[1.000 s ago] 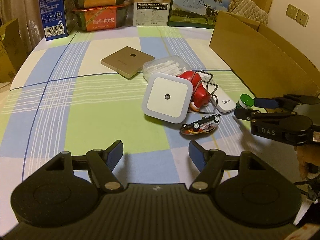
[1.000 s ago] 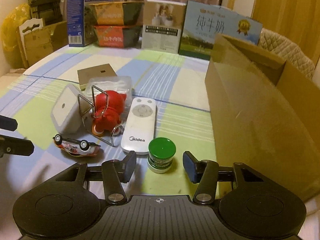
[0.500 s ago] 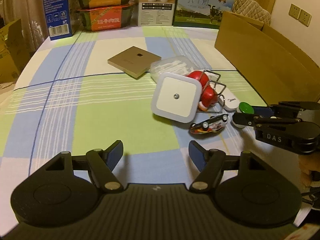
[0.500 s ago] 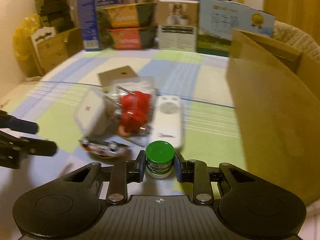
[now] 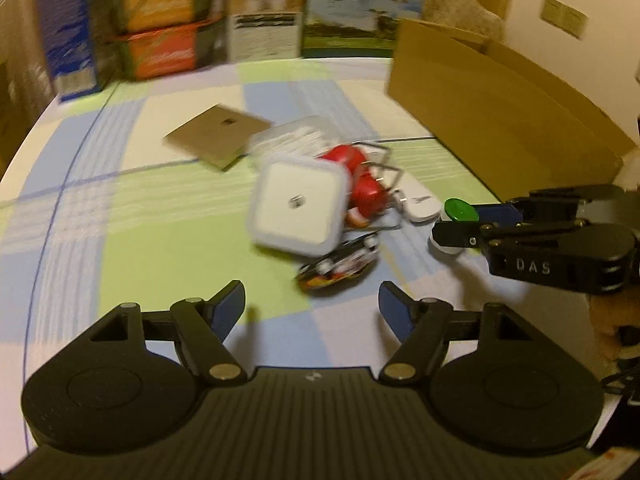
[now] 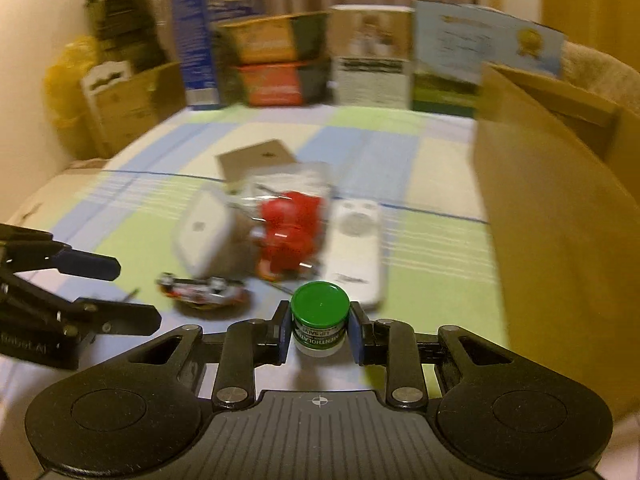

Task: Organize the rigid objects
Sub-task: 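Grasp the toy car with the left gripper while the right gripper holds the jar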

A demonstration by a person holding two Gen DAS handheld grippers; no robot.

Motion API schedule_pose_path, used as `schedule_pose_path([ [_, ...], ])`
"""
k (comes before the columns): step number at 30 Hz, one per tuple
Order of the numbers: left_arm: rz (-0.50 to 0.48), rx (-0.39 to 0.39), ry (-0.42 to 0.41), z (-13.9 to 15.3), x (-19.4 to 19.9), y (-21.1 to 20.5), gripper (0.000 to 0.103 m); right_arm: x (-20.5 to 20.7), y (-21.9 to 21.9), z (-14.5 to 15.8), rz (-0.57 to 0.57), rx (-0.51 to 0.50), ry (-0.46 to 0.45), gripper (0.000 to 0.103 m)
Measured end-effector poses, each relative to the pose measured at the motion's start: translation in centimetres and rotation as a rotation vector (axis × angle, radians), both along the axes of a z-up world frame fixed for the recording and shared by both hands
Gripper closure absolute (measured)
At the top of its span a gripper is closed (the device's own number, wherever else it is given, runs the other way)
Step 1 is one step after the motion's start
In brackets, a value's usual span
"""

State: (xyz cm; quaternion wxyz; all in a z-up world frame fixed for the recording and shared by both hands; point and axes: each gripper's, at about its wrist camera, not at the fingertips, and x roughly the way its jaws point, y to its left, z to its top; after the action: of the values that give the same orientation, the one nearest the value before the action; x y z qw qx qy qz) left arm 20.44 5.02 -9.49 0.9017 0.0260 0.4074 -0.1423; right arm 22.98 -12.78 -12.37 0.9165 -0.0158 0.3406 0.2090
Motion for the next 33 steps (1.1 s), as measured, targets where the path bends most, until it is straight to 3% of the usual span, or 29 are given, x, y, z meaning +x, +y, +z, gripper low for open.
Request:
schedule_pose_path([
  [5, -0.060, 0.036, -0.034, -0.5, 1.2, -2.3, 0.040, 0.1, -1.4, -0.2, -0.028, 0.004, 0.014, 0.077],
  [10, -0.067, 0.062, -0.015, -1.4, 2.2, -2.6, 0.068, 0.4, -1.7, -0.2, -0.038, 0.014, 0.015, 0.077],
  [15, -0.108, 0.107, -0.001, -1.2, 1.5, -2.0, 0.085, 0.3, -1.5, -0.3, -0.026, 0.024, 0.015, 0.077],
  [20, -0.089, 0.153, 0.027, -1.1, 0.7, 0.0, 0.088, -0.1, -1.3, -0.2, -0.018, 0.023, 0.012, 0.077],
  [27, -0.011, 0.121, 0.046, -1.2, 0.3, 2.2, 0.092, -0.2, -0.8, -0.1, -0.011, 0.026, 0.013, 0.077],
  [33, -0.091, 0.057, 0.081, -1.0, -0.2, 1.0, 0.085, -0.2, -0.7, -0.2, -0.015, 0.025, 0.017, 0.077],
])
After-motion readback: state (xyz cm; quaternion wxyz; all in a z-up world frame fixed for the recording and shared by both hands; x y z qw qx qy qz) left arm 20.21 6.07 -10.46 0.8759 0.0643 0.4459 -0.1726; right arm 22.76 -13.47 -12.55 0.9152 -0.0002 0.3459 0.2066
